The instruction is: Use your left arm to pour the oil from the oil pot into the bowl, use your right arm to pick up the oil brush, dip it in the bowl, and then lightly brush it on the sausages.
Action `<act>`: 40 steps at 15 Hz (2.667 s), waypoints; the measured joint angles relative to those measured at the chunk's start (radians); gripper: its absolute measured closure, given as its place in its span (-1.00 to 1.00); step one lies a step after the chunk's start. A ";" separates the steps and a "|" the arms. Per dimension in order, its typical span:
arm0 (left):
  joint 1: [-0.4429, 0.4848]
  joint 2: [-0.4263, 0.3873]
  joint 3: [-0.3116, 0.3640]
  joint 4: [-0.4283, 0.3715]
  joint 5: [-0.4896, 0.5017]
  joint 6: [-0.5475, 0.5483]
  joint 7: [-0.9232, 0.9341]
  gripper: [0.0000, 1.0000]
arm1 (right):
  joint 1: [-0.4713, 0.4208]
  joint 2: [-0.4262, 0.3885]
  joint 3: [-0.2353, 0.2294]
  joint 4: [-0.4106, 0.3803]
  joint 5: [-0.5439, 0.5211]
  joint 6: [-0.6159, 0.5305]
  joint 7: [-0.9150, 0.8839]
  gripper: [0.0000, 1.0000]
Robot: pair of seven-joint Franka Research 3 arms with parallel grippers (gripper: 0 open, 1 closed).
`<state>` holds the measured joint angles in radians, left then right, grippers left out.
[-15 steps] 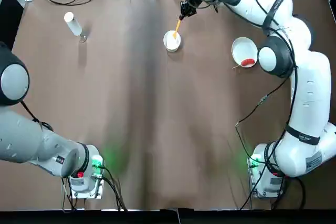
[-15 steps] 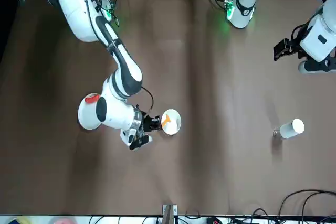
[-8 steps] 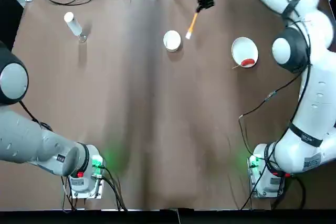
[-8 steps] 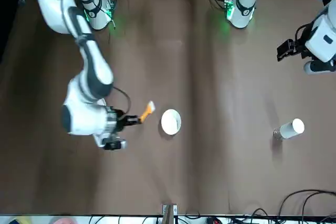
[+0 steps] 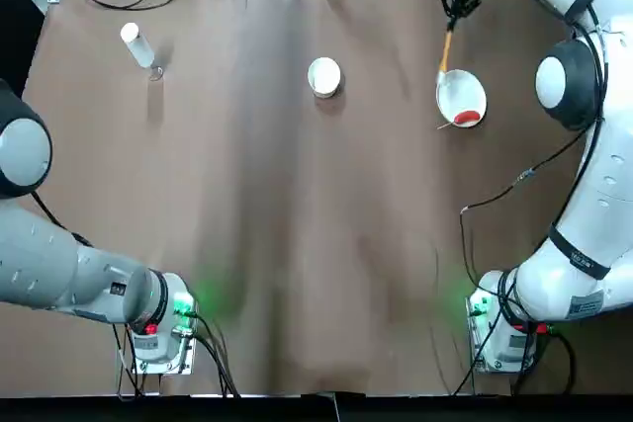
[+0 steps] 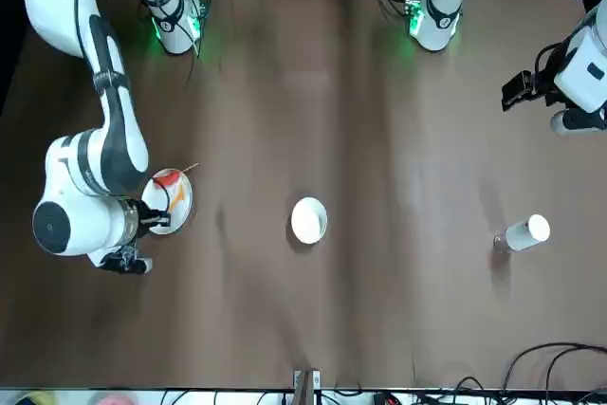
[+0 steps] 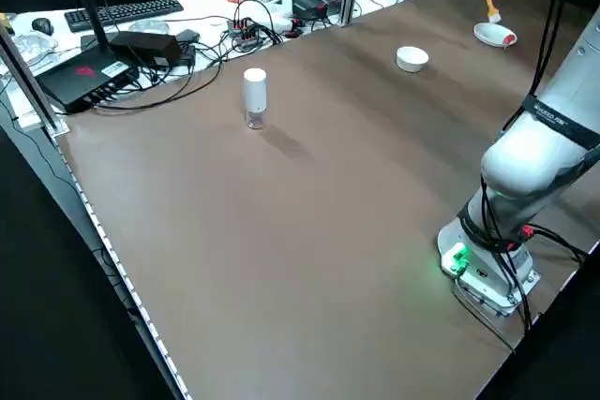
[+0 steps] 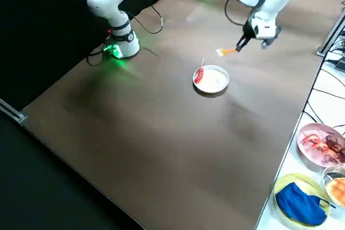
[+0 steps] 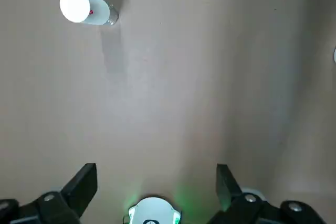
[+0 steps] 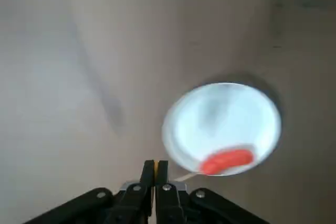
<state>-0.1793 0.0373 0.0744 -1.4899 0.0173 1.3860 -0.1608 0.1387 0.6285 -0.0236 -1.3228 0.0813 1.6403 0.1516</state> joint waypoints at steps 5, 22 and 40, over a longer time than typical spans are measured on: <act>0.001 0.000 0.000 0.000 0.000 0.000 0.000 -1.00 | -0.034 0.008 -0.002 -0.120 -0.065 -0.017 -0.175 0.91; 0.002 0.003 0.000 -0.001 0.000 0.001 0.000 -1.00 | -0.129 0.025 -0.002 -0.142 0.105 0.070 -0.400 0.91; 0.005 0.023 0.001 -0.001 0.000 0.004 0.000 -1.00 | -0.132 0.044 0.005 -0.135 -0.109 0.086 -0.431 0.91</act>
<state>-0.1739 0.0602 0.0756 -1.4910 0.0174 1.3899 -0.1608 0.0064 0.6723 -0.0189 -1.4582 -0.0280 1.7259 -0.2790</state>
